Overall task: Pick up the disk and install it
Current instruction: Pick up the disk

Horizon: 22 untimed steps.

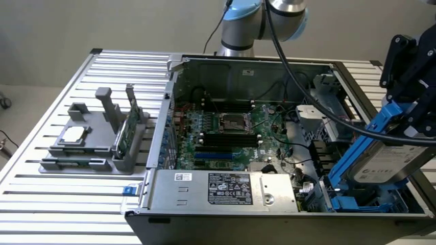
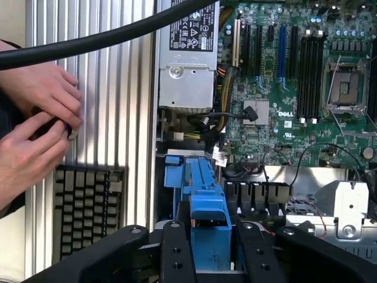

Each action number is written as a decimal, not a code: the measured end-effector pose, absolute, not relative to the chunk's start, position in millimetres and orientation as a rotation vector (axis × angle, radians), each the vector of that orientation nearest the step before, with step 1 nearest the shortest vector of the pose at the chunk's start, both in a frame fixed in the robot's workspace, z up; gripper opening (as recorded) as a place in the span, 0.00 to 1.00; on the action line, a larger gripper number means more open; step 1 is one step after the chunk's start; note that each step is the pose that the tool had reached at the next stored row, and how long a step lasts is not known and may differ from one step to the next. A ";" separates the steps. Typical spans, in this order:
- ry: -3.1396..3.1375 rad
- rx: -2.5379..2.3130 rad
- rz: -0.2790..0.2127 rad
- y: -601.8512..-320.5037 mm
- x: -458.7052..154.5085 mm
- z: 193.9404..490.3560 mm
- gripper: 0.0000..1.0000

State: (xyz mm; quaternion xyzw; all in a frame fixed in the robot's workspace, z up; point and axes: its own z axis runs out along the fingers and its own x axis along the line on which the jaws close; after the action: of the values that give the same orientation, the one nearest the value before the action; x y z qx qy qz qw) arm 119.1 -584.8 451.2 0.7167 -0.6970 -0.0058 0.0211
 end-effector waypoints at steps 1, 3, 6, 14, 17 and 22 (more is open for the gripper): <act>-2.162 2.223 -0.015 -584.7 119.1 449.7 0.33; -2.164 2.225 -0.011 -584.7 119.1 448.1 0.33; -2.165 2.226 -0.010 -584.8 118.2 447.0 0.33; -2.170 2.225 -0.004 -584.7 117.4 443.3 0.33; -2.174 2.223 -0.002 -584.8 116.5 441.3 0.33; -2.180 2.217 -0.002 -584.7 115.9 439.1 0.33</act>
State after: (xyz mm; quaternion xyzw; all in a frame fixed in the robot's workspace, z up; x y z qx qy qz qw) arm 115.9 -584.7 439.1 0.7129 -0.7011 -0.0006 0.0159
